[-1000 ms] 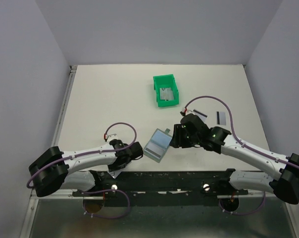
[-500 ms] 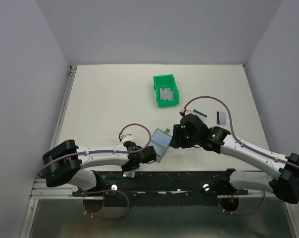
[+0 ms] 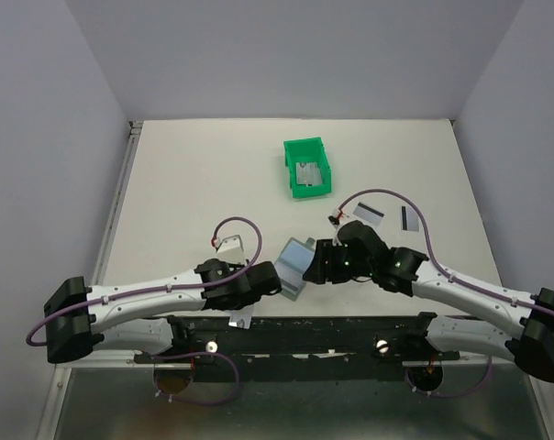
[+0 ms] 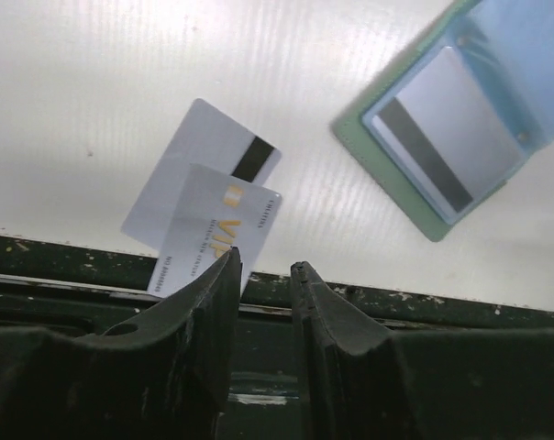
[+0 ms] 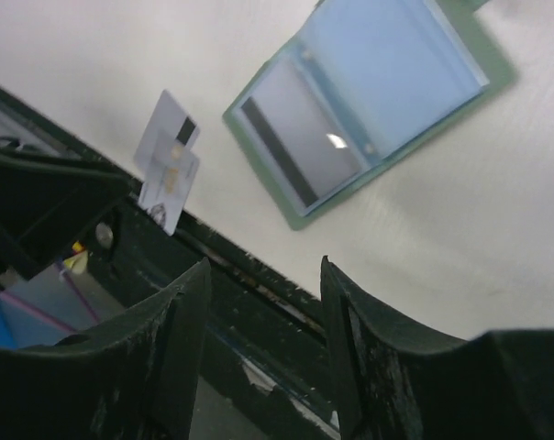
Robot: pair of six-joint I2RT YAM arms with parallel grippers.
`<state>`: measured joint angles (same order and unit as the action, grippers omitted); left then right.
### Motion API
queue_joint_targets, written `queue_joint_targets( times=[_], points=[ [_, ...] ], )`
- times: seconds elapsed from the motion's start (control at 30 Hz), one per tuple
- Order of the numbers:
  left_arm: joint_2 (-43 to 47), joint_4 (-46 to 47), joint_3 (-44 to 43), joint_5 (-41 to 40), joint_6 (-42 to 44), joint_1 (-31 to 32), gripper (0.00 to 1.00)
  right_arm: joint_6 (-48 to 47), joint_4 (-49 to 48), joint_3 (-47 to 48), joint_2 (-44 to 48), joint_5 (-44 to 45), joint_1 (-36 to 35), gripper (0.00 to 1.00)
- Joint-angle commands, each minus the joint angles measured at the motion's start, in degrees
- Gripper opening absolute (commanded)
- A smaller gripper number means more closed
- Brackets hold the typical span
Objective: Put the credit cards into the card holder
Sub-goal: Move the credit card to the corner of the board, then pick up the credit card at the corner of the board.
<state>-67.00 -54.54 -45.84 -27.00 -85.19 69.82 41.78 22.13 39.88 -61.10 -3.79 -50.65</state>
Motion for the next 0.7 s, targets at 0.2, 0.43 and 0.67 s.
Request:
queue_joint_targets(
  times=[0.2,0.43,0.67],
  points=[
    [6.7,-3.0,9.6,-0.9,-4.3,-0.7,0.42,17.5,-29.7,-6.0,-13.8,-4.1,-15.1,0.61],
    [9.4,1.0,15.9,0.4,-5.2,-0.7,0.36,26.1,-45.1,-7.7,-25.4,-1.0,-20.8,0.61],
    [10.1,8.1,20.5,1.8,-5.3,-0.7,0.18,31.0,-59.6,-9.6,-35.1,-0.2,-23.1,0.60]
  ],
)
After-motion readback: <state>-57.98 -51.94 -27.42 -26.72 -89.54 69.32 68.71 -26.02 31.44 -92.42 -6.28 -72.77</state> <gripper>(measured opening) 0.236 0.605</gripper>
